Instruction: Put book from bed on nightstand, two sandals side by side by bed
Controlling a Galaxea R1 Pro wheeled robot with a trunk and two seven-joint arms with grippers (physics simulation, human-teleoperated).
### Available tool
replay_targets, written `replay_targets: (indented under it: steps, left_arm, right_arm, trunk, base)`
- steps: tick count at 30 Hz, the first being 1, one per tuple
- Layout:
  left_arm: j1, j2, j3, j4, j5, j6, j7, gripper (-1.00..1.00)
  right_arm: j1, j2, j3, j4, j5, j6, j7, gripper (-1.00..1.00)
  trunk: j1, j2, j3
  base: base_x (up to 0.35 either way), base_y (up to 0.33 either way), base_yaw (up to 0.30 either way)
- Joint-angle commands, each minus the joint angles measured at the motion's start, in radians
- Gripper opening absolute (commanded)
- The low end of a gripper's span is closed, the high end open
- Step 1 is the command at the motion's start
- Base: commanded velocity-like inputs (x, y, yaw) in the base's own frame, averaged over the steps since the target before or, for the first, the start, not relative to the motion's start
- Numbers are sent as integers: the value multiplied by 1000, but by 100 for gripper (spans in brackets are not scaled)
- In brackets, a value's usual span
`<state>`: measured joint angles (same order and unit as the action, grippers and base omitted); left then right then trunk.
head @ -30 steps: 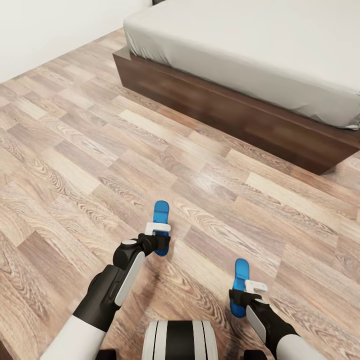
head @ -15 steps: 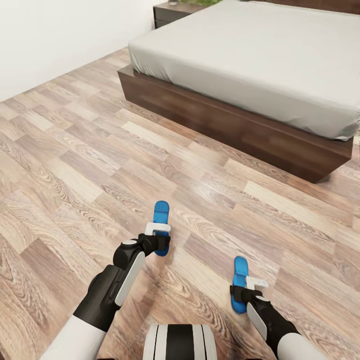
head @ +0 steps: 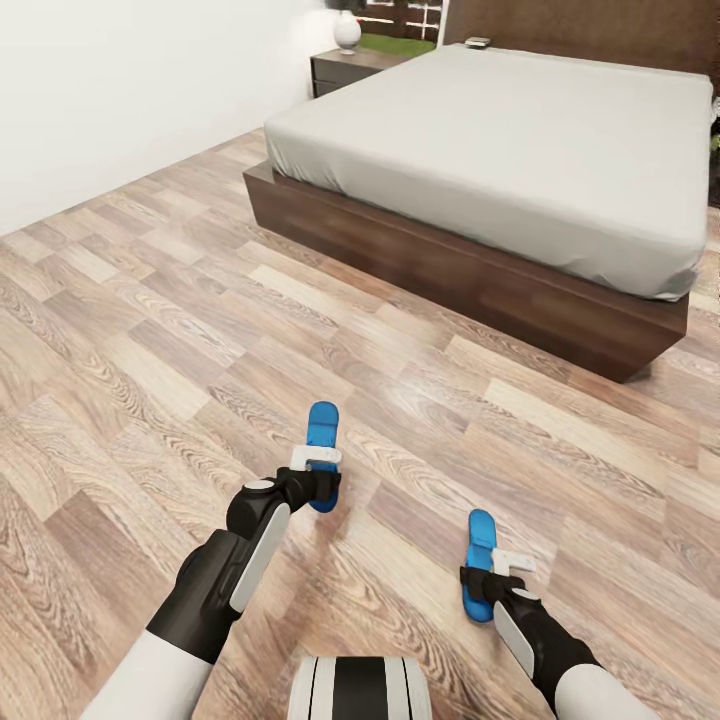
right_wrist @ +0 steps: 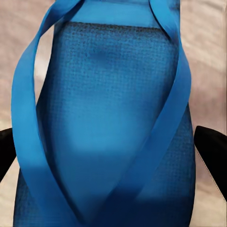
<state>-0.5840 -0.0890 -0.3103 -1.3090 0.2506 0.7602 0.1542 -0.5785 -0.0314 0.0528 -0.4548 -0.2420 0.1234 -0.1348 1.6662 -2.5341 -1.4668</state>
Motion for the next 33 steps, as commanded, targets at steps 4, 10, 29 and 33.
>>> replay_targets:
  steps: [4, 10, 29, 33]
  left_arm:
    - [11, 11, -2, -12, 12, 14, 6, -100]
    - [45, 44, 0, -17, 12, 12, 6, -100]
    - [51, 54, -1, -39, 9, 11, 5, -100]
    - [51, 54, -1, -37, 7, 11, 5, -100]
  right_arm:
    - [-12, 6, 10, -15, -9, -2, 4, -100]
    - [-39, 11, 12, -50, 1, -19, 4, -100]
    - [-54, 11, 13, -254, 7, -99, -6, -100]
    - [-53, 7, 13, -257, 8, -99, -6, -100]
  trunk:
    - [-1, 0, 7]
    - [-1, 0, 7]
    - [-5, 2, 38]
    - [-6, 3, 55]
  base:
    - [0, 0, 0]
    - [0, 0, 0]
    - [0, 0, -15]
    - [0, 0, -265]
